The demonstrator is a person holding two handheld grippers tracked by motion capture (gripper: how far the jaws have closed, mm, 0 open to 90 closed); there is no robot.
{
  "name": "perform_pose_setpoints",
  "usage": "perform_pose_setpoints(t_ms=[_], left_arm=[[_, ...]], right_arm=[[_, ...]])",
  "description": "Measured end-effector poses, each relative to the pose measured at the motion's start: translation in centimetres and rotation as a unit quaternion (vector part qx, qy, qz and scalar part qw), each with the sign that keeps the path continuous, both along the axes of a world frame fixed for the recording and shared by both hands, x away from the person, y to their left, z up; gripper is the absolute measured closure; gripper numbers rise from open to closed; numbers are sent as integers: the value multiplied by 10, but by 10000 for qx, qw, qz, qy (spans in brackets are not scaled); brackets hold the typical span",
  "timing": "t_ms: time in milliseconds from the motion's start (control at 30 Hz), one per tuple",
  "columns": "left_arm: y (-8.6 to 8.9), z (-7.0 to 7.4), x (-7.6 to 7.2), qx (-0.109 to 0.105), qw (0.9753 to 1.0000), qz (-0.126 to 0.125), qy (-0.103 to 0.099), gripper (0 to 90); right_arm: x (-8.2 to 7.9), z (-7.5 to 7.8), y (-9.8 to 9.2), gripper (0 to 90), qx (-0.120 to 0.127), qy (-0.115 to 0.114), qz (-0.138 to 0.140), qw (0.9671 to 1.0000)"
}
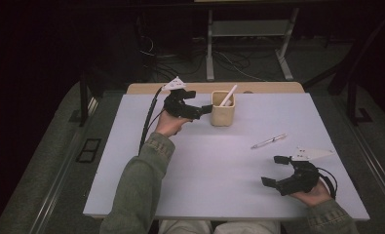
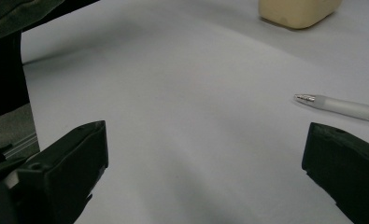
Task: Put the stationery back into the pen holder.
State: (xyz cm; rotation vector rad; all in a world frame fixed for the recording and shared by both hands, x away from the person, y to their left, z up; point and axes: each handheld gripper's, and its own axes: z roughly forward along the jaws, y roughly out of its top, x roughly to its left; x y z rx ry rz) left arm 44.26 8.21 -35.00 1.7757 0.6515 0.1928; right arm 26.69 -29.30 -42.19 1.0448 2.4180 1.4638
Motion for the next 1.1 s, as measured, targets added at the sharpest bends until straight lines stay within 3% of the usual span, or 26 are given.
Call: perform_pose_setpoints(t_ms=[1100], left_arm=[[42, -15, -78, 278, 9994, -184, 135, 0]], right_arm=[[0, 0, 1, 1, -32, 4, -21, 10000]])
